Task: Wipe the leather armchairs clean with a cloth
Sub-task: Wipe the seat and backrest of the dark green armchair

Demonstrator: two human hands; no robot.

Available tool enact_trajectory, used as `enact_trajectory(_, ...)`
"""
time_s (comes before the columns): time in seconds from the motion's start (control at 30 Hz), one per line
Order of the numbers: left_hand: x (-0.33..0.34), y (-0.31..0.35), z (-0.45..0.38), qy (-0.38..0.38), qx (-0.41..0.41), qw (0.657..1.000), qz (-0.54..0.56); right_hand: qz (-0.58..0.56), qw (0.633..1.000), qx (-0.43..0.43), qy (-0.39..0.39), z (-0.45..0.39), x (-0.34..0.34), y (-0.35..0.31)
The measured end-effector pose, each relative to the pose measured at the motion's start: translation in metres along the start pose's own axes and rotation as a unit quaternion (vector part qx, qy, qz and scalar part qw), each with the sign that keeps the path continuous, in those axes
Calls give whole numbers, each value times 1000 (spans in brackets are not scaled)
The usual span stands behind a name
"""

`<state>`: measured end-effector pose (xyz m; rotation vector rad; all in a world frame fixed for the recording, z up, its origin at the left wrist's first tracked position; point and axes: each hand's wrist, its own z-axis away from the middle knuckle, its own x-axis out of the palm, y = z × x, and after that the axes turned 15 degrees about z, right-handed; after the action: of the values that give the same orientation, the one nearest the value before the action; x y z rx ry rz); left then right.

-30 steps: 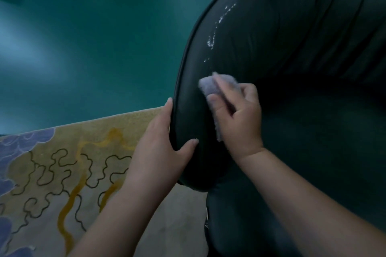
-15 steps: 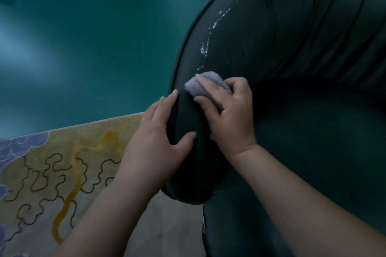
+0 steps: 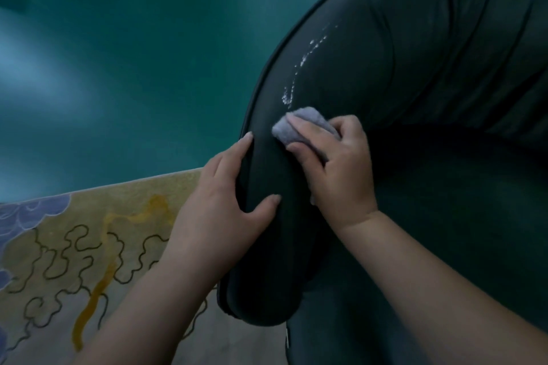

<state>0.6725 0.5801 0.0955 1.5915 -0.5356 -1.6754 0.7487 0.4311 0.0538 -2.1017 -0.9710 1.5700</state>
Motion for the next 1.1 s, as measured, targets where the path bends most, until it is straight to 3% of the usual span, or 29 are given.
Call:
enact_trajectory(0.13, 3, 4, -10, 4, -4, 1000, -1, -34, 997, 41, 49, -22, -1, 0)
enact_trajectory(0.27, 7, 7, -22, 18, -10, 1000, -6, 24, 996, -91, -4, -40, 8, -9)
enact_trajectory(0.47, 12, 11, -28, 25, -16, 1000, -11, 4, 999, -24, 26, -46, -5, 17)
enact_trajectory(0.53, 14, 12, -31, 27, -20, 999, -11, 3, 997, -77, 28, -53, -3, 8)
enact_trajectory(0.63, 15, 13, -35, 33, -25, 999, -16, 42, 985, -166, -30, -64, 0, 7)
enact_trajectory(0.8, 15, 19, -44, 36, -17, 999, -11, 61, 993, -99, 2, -89, -3, 27)
enact_trajectory(0.97, 16, 22, -56, 33, -18, 999, -8, 58, 981, -182, -32, -75, -1, 22)
enact_trajectory(1.1, 16, 22, -57, 33, -11, 999, -14, 115, 989, -91, 15, -116, -5, 37)
